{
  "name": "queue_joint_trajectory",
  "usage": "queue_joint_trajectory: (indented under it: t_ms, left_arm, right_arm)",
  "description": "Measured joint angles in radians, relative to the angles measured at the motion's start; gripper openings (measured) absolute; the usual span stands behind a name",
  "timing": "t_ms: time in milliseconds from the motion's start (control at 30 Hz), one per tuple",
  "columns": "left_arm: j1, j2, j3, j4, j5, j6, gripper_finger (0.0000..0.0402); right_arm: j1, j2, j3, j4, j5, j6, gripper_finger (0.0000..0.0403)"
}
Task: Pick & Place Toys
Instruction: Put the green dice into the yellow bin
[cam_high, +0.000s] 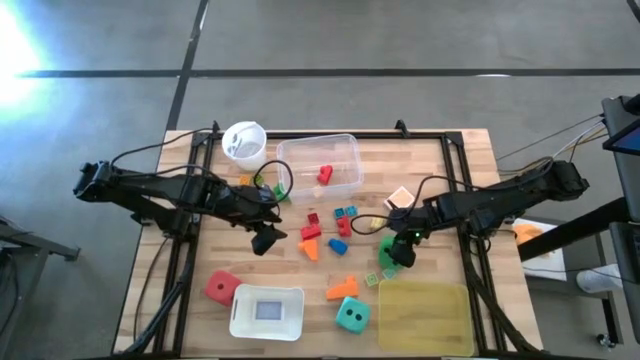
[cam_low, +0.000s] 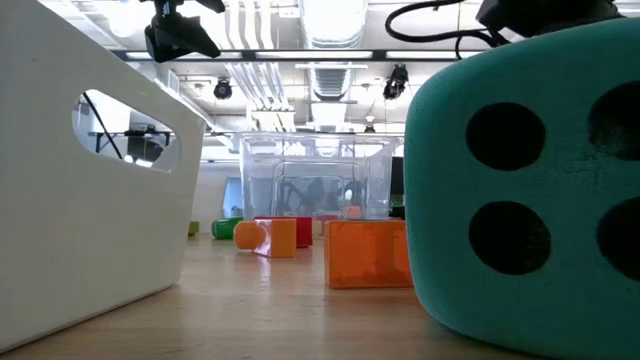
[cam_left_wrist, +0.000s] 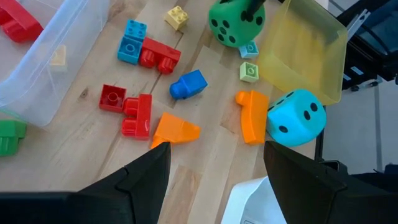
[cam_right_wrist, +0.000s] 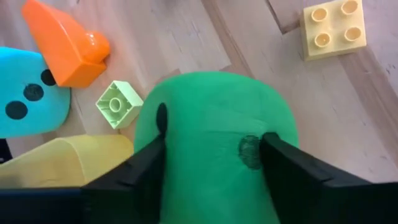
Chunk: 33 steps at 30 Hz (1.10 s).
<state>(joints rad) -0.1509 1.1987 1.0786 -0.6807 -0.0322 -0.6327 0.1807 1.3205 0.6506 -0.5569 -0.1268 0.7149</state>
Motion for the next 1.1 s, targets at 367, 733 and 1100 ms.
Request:
queue_joint_trajectory:
  t_ms: [367, 733, 1100]
  left_arm:
    - [-0.001, 0.000, 0.000, 0.000, 0.000, 0.000, 0.0262]
    - [-0.001, 0.000, 0.000, 0.000, 0.000, 0.001, 0.0262]
    - [-0.001, 0.000, 0.000, 0.000, 0.000, 0.004, 0.0262]
  right_arm:
    - [0.000, -0.035, 0.030, -0.041, -0.011, 0.034, 0.0153]
    - [0.003, -0.050, 0.119, -0.162, -0.017, 0.012, 0.0115]
    - [0.003, -0.153, 0.148, -0.223, -0.048, 0.058, 0.0060]
